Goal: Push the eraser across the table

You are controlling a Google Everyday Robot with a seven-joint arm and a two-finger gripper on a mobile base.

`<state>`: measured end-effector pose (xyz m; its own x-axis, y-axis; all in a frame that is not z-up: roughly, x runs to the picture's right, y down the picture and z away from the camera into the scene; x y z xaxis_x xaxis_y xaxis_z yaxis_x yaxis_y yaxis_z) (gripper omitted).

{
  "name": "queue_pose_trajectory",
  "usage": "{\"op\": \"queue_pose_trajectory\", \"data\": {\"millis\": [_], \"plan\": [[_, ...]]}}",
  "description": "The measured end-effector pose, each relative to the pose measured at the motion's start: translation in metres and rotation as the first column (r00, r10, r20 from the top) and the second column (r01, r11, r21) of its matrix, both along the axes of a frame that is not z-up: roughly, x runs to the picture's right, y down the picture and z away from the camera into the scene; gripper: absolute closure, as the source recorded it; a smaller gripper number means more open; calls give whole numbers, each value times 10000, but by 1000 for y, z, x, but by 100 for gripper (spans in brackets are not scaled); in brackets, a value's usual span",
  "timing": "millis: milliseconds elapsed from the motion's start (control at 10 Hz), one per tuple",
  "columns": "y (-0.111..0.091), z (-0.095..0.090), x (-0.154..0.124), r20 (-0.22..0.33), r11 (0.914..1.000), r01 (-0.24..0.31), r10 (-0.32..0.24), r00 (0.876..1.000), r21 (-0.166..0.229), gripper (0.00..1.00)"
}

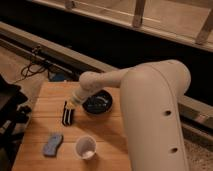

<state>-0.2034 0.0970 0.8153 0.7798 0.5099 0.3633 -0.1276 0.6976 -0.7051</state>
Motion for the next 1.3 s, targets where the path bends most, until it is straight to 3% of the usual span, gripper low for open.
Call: {"op": "queue_pose_trajectory", "data": {"millis": [700,1100,1300], "plan": [[21,16,9,-229,9980,199,-213,9995,-599,100],[35,30,19,-541,9944,315,-371,9978,-1012,100],[43,41,21,-795,9937,422,-506,9955,-1039,100]]}}
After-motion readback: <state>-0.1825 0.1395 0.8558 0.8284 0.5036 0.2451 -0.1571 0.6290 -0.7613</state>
